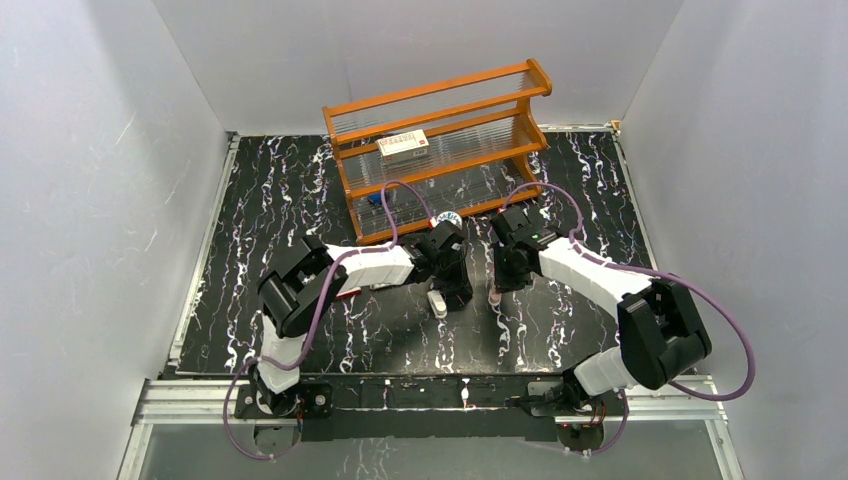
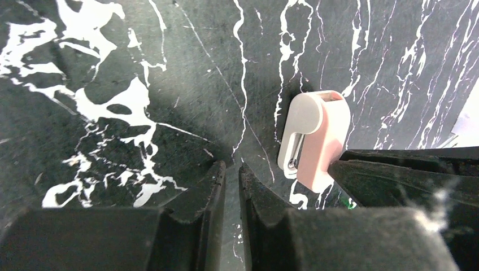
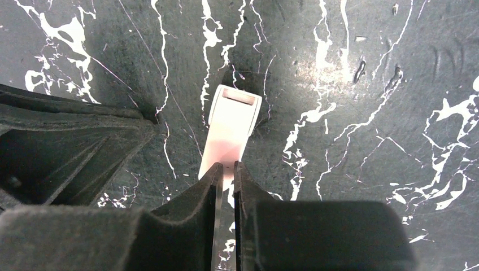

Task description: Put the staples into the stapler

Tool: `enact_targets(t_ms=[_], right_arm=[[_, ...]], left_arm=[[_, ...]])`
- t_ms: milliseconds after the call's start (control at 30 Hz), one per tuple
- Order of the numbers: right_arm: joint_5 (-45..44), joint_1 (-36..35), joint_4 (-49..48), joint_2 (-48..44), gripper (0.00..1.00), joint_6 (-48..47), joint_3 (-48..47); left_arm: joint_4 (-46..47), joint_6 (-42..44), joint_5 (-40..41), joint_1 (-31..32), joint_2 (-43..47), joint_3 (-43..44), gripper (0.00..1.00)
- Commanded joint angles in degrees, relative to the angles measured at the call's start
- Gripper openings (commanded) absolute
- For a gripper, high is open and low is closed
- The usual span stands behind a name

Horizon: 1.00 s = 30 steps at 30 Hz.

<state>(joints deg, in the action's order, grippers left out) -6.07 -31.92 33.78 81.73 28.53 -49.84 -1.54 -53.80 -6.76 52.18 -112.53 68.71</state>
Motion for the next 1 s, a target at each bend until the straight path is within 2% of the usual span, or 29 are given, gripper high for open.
enact_targets(t_ms=[0, 133, 267, 400, 500, 600, 633, 700, 800, 967], right_arm=[[-1.1, -0.3, 1.5, 0.4, 0.23, -0.3, -2.4], [-4.1, -0.3, 4.1, -3.8, 0.36, -0.8, -8.0], [-7.2, -0.3, 4.8, -8.7, 0.44, -1.4, -10.7], [-11.4, -0.3, 5.3, -15.3, 0.52, -1.5, -9.8], [-15.0, -0.2, 5.9, -22.1, 0.59, -2.5, -8.1], [-16.8, -0.3, 5.0, -28.5, 0.7, -6.1, -6.7], [-17.4, -0.3, 5.0, -30.4, 0.76, -7.1, -6.8], [-18.8, -0.3, 5.1, -33.6, 0.89, -8.9, -7.7], [-21.4, -0.3, 5.5, -36.9, 0.98, -10.4, -10.1], [-26.6, -0.3, 7.1, -39.5, 0.99, -11.9, -16.0]], left_arm=[[-3.9, 2.6, 4.2, -0.4, 6.0, 1.0, 0.16], [-6.3, 4.8, 8.9, -0.5, 9.2, 1.4, 0.27], [-8.9, 7.6, 13.5, -0.5, 13.9, 1.3, 0.38], [-13.1, 12.4, 19.3, -0.8, 20.9, 0.4, 0.47], [-16.2, 16.6, 25.4, -0.7, 29.8, -3.1, 0.51], [-18.2, 19.8, 31.8, -0.6, 40.4, -9.4, 0.66], [-19.3, 21.0, 34.1, -0.6, 44.1, -10.6, 0.74], [-22.0, 23.0, 37.2, -0.6, 50.5, -11.7, 0.82], [-26.4, 25.2, 40.8, -0.4, 59.1, -11.4, 0.85], [-31.8, 28.6, 45.8, -0.4, 71.5, -9.3, 0.87]])
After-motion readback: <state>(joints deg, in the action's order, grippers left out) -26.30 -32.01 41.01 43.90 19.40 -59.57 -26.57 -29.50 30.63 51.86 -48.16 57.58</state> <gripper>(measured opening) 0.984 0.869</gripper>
